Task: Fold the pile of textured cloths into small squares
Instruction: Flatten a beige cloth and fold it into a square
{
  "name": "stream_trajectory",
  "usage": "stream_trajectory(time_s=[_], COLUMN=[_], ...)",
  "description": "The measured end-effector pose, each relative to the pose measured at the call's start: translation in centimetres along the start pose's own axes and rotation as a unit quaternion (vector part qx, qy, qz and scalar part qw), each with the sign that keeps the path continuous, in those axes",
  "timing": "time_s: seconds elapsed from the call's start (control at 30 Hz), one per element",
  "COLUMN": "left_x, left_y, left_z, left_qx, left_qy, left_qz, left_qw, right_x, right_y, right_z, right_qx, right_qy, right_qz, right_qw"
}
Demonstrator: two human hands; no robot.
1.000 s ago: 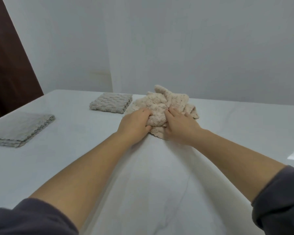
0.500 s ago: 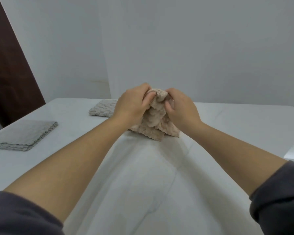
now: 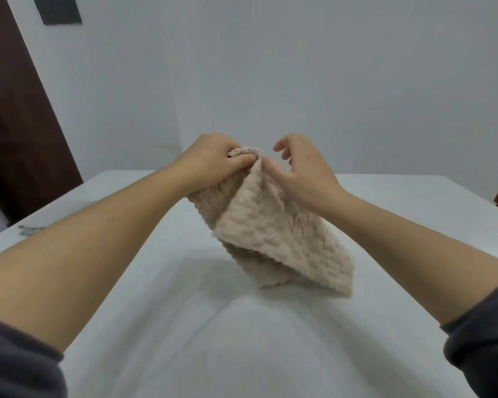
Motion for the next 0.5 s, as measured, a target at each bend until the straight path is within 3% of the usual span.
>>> stream_trajectory(time_s=[0.17,0.33,0.4,0.5], left_x=[-2.7,-4.2,-4.3,-3.6], left_y=[0.3,-0.1,0.2,0.3], left_z=[-1.0,-1.5,-1.7,-2.3], left_qx=[0.048,0.095,0.112,0.167], left_qy=[0.059,0.104,0.073,-0.039], left_qz=[0.063,-0.010,0.023,0.140], left_qw=[0.995,0.990,0.991,0.975], right_x=[2.5,2.7,2.3,1.0], right_y=[1.1,0.1,-0.1,0.3], right_z=[-5.0,-7.0,-6.6,-5.7], right_qx=[0.037,0.088,0.106,0.135], right_qy=[-0.051,-0.142,-0.144,-0.085], right_qz=[0.022,0.078,0.089,0.021], right_qw=[0.998,0.983,0.980,0.987])
Point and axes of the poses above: each hand's wrist, its own z-axis towards the middle knuckle, its own y-axis out of the back of the hand, x = y × z, the point moved 6 cm from there along z, towards the middle knuckle, and after that the axes turned 14 degrees about -x, right-handed, at the moved point
